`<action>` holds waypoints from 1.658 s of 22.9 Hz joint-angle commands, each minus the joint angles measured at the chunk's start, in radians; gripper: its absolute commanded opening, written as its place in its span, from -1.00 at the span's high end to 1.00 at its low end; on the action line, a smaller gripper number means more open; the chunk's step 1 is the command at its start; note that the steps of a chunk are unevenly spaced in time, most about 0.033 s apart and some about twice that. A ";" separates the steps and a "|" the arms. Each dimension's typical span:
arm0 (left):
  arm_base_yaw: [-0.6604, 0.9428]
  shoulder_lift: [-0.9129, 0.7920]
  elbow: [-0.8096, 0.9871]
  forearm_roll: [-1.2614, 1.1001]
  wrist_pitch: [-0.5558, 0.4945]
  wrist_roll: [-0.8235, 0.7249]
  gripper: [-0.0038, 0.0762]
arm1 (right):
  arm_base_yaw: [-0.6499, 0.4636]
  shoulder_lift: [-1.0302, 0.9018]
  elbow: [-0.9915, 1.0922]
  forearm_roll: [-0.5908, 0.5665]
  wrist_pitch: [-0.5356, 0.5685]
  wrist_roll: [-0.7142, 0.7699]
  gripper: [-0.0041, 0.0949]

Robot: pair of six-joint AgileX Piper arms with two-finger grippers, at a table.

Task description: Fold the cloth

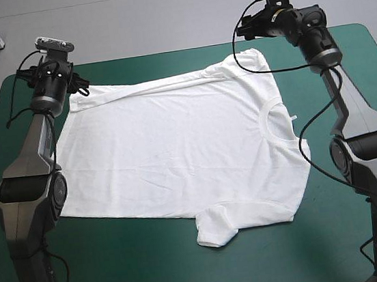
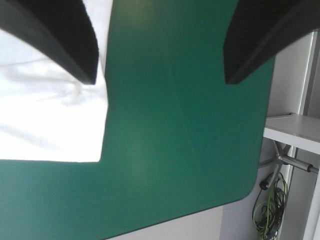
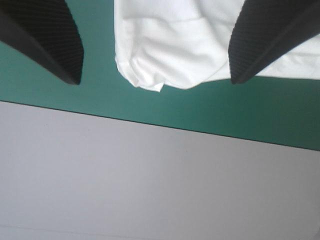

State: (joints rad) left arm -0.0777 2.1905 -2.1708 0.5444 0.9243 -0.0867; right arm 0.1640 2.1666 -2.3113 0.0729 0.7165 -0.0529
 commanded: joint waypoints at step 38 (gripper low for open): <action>-0.032 -1.260 1.003 -0.419 0.170 0.201 -0.40 | -0.007 -0.779 1.498 0.193 -0.008 -0.030 -0.30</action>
State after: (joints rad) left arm -0.1092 0.9546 -1.1442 0.1181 1.1347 0.1262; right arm 0.1631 1.3850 -0.8078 0.2355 0.7758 -0.0716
